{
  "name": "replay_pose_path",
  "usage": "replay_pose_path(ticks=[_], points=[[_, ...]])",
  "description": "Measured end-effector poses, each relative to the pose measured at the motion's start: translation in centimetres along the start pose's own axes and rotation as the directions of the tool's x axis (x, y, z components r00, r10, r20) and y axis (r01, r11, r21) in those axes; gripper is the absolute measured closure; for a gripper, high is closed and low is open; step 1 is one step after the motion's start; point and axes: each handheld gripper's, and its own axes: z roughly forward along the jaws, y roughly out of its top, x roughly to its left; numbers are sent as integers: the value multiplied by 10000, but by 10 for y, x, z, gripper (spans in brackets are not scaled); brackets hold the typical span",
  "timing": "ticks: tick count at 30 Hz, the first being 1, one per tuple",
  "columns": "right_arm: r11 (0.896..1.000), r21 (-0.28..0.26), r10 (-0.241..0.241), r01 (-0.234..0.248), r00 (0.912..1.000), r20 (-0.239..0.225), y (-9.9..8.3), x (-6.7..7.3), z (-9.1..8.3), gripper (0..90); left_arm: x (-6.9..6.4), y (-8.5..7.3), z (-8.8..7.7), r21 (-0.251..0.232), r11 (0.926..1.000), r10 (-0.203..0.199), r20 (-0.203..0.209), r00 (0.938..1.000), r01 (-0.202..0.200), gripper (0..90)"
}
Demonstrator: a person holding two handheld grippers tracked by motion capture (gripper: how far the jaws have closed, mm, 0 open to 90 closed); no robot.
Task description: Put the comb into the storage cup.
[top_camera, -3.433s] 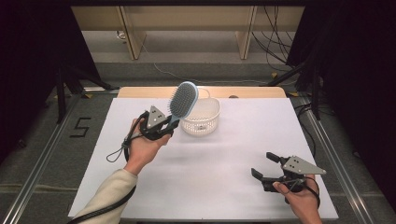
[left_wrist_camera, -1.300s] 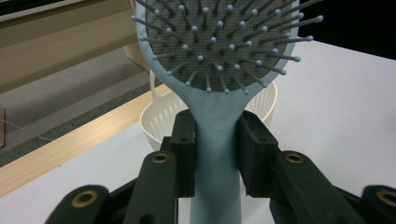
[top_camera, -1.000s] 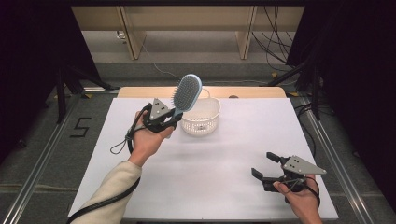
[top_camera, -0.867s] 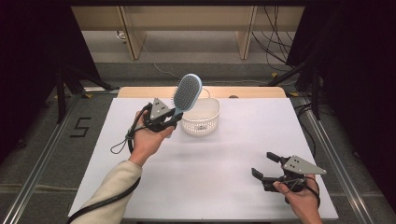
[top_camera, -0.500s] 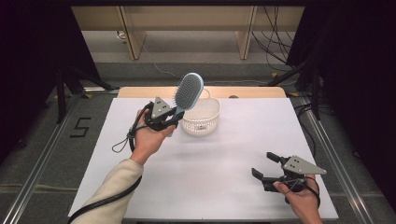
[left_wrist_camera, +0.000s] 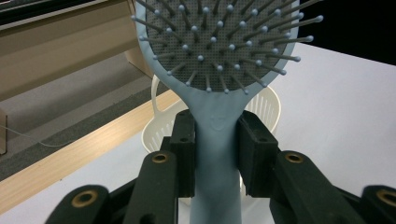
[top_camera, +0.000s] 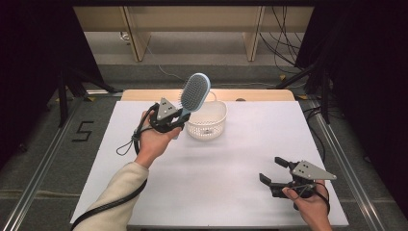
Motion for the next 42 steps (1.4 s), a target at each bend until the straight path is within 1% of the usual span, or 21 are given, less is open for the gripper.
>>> replay_pose_path(ticks=[17,29,42], points=[[10000,2,-20,20,10000,17,0,0,0,154,0,3,4,-40,10000,-48,5,10000,48,698],[10000,-35,-13,13,10000,7,0,0,0,154,1,5,6,-6,10000,2,-38,10000,-2,698],[10000,-43,-12,12,10000,16,0,0,0,154,1,11,8,-99,9999,30,-39,10000,-30,698]])
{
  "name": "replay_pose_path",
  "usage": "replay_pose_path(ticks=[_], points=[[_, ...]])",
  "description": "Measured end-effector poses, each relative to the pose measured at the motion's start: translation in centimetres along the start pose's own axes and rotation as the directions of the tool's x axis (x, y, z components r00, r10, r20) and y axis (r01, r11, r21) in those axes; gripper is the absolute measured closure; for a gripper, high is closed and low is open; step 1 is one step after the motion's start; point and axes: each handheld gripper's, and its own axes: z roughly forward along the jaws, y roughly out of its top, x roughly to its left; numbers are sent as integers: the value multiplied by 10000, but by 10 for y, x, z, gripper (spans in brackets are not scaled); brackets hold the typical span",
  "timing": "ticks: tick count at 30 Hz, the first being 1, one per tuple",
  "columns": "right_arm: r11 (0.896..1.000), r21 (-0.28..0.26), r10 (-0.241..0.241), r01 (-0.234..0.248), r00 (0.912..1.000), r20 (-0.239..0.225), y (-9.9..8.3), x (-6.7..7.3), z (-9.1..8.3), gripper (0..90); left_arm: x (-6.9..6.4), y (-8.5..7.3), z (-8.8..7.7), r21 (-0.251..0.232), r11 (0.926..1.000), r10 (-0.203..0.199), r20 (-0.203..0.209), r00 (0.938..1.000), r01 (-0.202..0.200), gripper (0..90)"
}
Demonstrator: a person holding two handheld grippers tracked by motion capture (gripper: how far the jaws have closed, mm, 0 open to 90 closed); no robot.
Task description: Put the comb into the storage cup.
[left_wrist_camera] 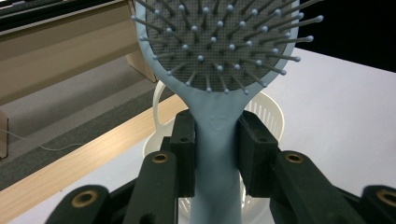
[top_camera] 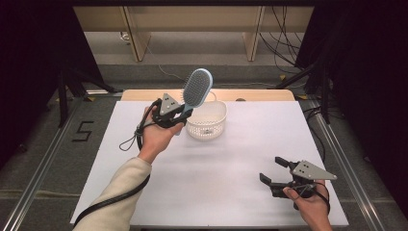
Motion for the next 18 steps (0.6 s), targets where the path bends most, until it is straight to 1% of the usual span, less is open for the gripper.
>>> replay_pose_path(ticks=[18], points=[[10000,24,-19,19,10000,11,0,0,-1,154,-1,7,2,-82,10000,18,35,10000,-17,698]])
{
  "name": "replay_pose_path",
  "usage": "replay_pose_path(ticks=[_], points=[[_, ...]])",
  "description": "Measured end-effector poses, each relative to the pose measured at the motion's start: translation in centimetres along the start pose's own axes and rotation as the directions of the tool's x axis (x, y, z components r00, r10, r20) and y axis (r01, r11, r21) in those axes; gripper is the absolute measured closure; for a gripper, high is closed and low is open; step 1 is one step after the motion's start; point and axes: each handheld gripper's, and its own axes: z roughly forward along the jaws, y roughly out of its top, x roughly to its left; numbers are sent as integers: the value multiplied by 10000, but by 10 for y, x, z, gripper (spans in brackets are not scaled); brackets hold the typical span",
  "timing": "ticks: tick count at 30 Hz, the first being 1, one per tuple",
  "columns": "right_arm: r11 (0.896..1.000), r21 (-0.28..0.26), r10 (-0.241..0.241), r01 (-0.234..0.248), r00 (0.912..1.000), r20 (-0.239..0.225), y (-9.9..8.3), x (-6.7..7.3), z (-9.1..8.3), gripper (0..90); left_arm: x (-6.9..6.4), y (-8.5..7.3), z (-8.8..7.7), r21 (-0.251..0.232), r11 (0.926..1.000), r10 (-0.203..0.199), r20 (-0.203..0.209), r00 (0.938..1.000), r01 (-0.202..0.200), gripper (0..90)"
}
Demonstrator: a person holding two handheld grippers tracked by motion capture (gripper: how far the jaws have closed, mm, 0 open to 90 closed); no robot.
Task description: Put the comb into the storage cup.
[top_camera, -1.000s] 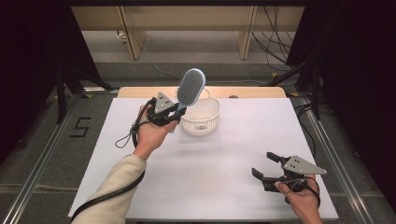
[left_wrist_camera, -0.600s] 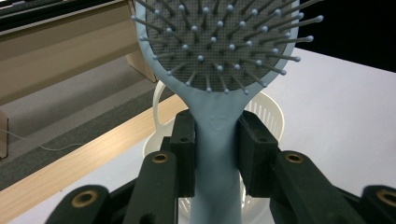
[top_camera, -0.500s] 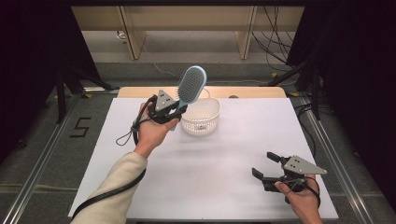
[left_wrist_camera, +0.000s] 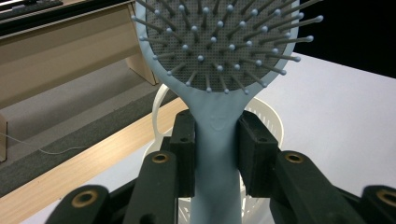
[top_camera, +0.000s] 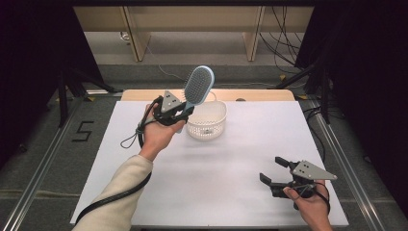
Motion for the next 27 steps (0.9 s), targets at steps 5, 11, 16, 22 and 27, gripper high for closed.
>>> replay_pose_path(ticks=[5,11,16,22,27], points=[[10000,-1,-1,1,10000,2,0,0,0,154,1,1,1,-5,10000,-3,15,10000,3,698],[10000,-10,-22,22,10000,3,0,0,0,154,1,3,2,-18,10000,11,-2,10000,-11,698],[10000,-6,-18,18,10000,-3,0,0,0,154,1,4,3,-9,10000,-7,-7,10000,7,698],[10000,-5,11,-11,10000,-1,0,0,0,154,2,6,3,-67,9999,-78,1,10000,78,698],[10000,-13,12,-12,10000,2,0,0,0,154,2,7,4,-91,9999,-89,-11,10000,89,698]])
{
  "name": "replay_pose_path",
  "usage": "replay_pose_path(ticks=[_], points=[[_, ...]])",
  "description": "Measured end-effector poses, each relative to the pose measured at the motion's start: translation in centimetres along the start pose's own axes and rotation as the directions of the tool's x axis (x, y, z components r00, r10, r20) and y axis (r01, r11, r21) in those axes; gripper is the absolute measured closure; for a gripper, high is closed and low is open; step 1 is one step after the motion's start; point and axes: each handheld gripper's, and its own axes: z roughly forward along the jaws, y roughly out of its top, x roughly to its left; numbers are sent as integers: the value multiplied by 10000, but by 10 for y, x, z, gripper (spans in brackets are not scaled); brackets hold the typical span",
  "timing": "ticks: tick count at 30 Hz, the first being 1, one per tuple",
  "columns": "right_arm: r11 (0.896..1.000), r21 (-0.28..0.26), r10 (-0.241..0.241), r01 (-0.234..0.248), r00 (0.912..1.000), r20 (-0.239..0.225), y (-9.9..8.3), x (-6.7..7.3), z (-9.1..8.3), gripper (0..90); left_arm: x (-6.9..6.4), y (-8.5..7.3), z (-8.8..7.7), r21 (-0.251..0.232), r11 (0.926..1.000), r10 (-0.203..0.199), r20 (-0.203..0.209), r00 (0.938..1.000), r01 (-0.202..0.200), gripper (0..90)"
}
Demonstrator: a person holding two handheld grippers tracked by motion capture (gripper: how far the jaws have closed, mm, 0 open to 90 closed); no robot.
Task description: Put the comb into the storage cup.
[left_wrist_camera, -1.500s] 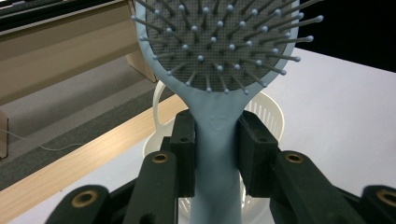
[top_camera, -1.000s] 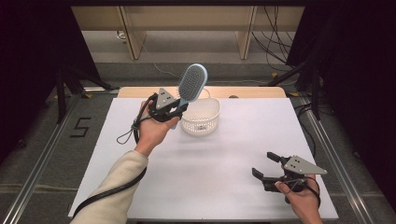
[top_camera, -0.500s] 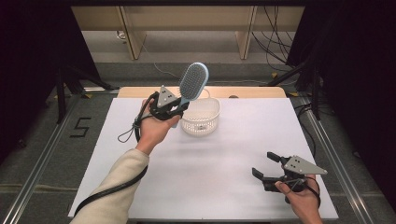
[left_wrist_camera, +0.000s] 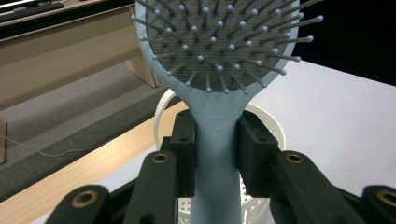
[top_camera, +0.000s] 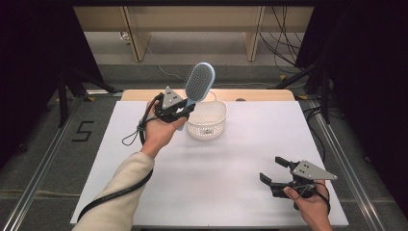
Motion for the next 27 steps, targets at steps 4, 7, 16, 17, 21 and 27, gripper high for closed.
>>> replay_pose_path(ticks=[4,7,16,17,21,27], points=[[10000,-13,-22,22,10000,-15,0,0,0,154,0,1,1,-11,10000,12,7,10000,-12,698],[10000,-4,-11,11,10000,-8,0,0,0,154,0,1,2,-17,10000,-5,6,10000,5,698],[10000,-11,40,-40,10000,2,0,0,0,154,-1,5,5,-49,10000,25,54,10000,-25,698],[10000,-4,39,-39,10000,7,0,0,0,154,-1,5,5,-48,10000,20,55,10000,-20,698],[10000,-23,44,-44,10000,3,0,0,0,154,-1,6,6,-64,10000,5,51,10000,-4,698],[10000,-22,39,-39,10000,4,0,0,0,154,1,6,6,-47,10000,2,21,10000,-2,698]])
